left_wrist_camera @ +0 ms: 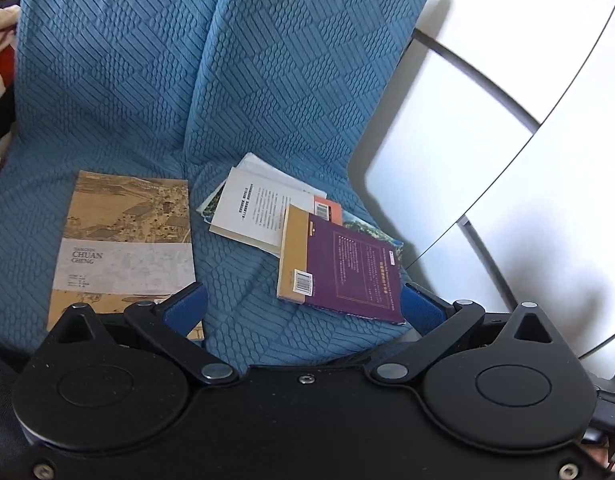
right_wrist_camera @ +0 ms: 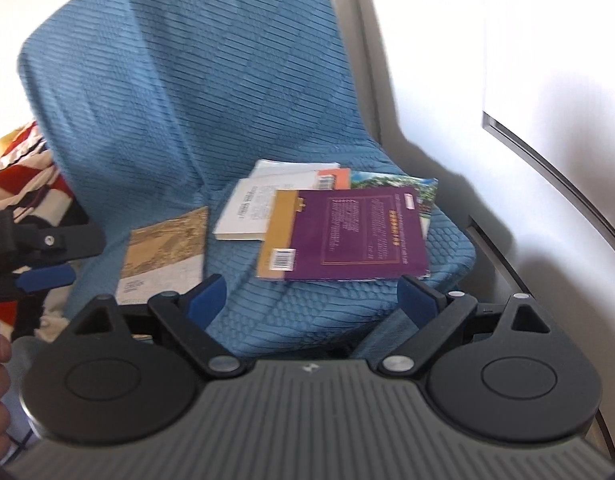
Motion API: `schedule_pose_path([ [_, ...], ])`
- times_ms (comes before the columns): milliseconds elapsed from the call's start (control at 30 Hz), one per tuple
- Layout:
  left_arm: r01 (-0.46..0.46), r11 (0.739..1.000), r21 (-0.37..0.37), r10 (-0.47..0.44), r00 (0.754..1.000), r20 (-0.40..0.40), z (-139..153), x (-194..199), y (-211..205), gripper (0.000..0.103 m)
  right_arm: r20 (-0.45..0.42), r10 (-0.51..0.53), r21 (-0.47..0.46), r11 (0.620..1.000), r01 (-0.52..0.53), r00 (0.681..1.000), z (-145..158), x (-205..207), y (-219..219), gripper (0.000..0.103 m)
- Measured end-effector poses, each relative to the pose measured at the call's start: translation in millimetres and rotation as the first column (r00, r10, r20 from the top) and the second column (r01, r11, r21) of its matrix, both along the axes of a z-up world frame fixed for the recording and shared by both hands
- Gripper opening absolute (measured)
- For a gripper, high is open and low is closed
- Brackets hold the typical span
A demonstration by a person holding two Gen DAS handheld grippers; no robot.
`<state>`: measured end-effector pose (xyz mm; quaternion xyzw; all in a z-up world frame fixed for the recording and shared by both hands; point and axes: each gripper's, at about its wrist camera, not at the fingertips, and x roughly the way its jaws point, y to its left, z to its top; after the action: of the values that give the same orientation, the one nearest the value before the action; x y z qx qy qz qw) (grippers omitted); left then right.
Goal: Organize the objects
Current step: 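Withdraw the left tool and move it toward the purple paperback, then lower the open left gripper onto the purple paperback's spine edge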
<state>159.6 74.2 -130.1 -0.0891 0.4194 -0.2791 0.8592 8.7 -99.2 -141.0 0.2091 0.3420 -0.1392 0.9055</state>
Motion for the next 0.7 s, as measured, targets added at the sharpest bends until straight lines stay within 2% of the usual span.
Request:
schedule_pose_path([
  [300, -0.004, 1.000, -0.006, 0.003, 0.997, -0.075, -43.7, 37.3, -29.6, 0.102, -0.025, -0.103, 0.040, 0.994, 0.104, 0.994, -37.6, 13.5, -37.5, 0.094],
  [700, -0.005, 1.000, 0.015, 0.008, 0.985, -0.171, -96.2, 79.8, -69.9, 0.098, -0.053, -0.091, 0.121, 0.988, 0.097, 0.994, -75.5, 44.2, -80.2, 0.093],
])
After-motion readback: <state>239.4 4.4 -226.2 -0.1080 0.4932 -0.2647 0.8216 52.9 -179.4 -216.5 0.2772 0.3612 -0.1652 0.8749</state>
